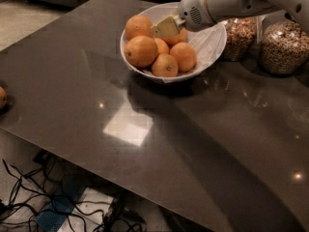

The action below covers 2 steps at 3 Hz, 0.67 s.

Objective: Pick orange from white bowl

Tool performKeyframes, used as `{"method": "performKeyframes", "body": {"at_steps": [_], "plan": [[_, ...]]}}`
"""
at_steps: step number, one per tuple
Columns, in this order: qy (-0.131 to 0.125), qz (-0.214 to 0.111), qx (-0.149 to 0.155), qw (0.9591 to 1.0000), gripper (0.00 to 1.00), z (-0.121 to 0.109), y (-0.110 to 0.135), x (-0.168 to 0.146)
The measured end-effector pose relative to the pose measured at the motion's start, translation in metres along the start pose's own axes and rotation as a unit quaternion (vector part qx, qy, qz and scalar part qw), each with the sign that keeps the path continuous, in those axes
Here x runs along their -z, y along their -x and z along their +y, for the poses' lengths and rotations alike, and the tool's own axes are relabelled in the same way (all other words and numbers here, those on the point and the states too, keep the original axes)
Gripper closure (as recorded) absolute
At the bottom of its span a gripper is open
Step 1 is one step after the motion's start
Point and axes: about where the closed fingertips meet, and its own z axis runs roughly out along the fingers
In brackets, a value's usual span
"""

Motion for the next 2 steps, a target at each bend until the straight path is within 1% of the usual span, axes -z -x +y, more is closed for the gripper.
{"method": "performKeyframes", "body": {"at_steps": [1, 2], "plan": [[0.022, 0.002, -0.005, 0.9997, 0.58, 0.0099, -0.0048, -0.0108], [0.028, 0.004, -0.006, 0.9996, 0.35, 0.0151, -0.0059, -0.0150]]}}
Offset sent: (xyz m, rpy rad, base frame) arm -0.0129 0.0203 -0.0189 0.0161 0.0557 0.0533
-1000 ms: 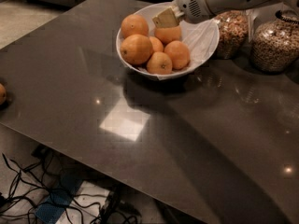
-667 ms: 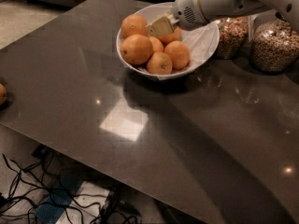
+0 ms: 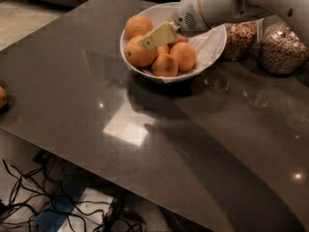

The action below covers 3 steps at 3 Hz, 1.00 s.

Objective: Pick orange from white bowl

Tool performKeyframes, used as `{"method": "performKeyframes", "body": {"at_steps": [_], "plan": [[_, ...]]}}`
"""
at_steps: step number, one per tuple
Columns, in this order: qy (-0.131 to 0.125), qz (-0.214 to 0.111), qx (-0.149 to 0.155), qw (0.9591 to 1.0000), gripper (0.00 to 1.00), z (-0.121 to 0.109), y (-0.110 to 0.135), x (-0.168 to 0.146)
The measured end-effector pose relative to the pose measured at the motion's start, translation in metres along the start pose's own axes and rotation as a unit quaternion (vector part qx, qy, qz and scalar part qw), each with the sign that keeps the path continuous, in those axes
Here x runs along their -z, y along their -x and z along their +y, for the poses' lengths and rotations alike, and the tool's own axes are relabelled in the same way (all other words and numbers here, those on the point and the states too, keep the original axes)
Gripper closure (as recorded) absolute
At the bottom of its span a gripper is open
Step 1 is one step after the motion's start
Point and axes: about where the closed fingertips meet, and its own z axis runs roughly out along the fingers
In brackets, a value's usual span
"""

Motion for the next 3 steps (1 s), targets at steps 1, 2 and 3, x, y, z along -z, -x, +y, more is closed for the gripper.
{"method": "performKeyframes", "body": {"at_steps": [1, 2, 3], "plan": [[0.000, 0.009, 0.004, 1.0000, 0.24, 0.004, -0.002, -0.007], [-0.023, 0.029, 0.013, 0.9992, 0.24, 0.004, -0.007, -0.015], [-0.052, 0.047, 0.020, 0.9974, 0.24, 0.001, -0.010, -0.021]]}}
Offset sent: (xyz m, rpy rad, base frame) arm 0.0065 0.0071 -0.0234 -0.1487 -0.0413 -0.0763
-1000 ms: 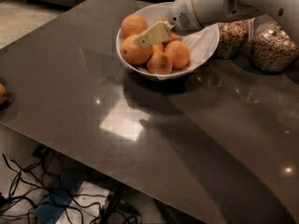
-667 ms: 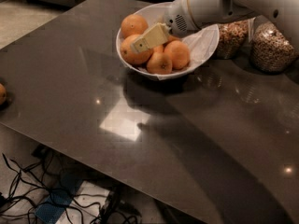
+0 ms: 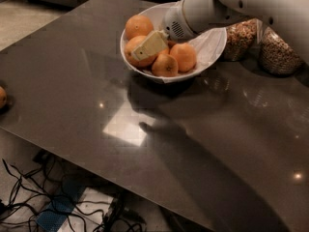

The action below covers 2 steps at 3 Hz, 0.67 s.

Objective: Pick orange from white bowl

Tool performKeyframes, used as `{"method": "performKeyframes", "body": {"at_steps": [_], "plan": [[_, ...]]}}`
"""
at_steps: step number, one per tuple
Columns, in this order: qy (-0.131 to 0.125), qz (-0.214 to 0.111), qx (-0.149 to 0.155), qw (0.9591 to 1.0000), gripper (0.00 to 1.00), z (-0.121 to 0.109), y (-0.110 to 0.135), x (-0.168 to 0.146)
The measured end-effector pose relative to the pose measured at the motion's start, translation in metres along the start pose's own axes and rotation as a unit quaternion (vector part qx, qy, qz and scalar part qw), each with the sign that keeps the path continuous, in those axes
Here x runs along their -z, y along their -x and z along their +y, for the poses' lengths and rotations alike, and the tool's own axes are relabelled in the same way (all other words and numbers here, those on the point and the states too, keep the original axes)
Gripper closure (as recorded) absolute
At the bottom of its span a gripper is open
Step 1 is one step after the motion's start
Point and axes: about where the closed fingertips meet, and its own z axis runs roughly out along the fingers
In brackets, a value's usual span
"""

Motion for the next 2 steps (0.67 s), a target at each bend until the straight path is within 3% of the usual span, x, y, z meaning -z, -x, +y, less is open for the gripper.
{"method": "performKeyframes", "body": {"at_steps": [1, 2], "plan": [[-0.019, 0.012, 0.004, 0.9997, 0.23, -0.0037, -0.0011, -0.0041], [-0.019, 0.012, 0.004, 0.9997, 0.15, -0.0037, -0.0012, -0.0042]]}}
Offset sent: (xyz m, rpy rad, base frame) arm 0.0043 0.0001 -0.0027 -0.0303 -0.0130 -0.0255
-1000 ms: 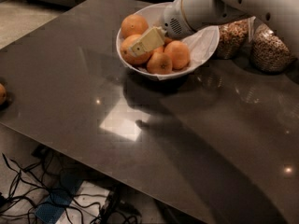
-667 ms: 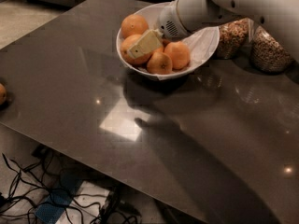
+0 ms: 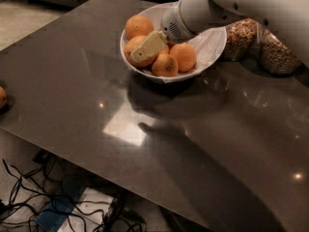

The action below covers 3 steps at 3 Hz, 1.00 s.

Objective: Pick orange from white bowl

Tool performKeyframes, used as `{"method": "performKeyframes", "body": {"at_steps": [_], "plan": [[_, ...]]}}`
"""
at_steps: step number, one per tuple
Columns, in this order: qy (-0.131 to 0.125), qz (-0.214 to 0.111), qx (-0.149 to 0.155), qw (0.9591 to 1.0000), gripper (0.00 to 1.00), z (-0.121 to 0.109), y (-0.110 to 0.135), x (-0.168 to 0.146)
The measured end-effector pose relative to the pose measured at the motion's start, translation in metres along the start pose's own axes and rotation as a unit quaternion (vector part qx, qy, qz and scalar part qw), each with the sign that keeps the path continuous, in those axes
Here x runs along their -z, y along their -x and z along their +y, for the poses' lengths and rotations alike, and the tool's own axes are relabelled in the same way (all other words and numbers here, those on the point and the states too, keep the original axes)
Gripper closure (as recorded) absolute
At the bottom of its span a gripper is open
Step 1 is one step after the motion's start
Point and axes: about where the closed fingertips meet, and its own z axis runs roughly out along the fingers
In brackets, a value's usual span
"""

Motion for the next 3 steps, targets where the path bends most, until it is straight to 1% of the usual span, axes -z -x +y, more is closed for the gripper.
{"method": "performKeyframes", "body": {"at_steps": [2, 3], "plan": [[0.008, 0.007, -0.007, 0.9999, 0.17, 0.002, -0.005, -0.010], [0.018, 0.014, -0.013, 0.9997, 0.21, 0.004, -0.009, -0.019]]}}
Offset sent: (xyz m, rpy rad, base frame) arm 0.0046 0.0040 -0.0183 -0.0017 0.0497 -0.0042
